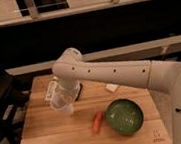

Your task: Pick up the ceramic cup

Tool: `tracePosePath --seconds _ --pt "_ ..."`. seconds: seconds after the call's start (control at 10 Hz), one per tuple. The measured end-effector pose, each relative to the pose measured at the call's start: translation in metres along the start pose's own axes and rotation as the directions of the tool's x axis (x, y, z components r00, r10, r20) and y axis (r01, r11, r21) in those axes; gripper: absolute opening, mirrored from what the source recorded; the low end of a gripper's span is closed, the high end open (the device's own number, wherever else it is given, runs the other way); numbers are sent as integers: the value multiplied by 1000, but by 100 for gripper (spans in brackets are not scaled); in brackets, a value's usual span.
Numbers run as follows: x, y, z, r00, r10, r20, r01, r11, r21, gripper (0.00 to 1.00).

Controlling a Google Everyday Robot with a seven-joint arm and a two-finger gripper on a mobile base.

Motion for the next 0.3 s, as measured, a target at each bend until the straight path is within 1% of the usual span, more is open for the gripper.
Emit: tracePosePath --seconds 0.1,0.3 --pt "2 0 -5 1000 1 2 -1 1000 0 1" --pt "3 0 -8 1000 -3 5 3 1000 0 1"
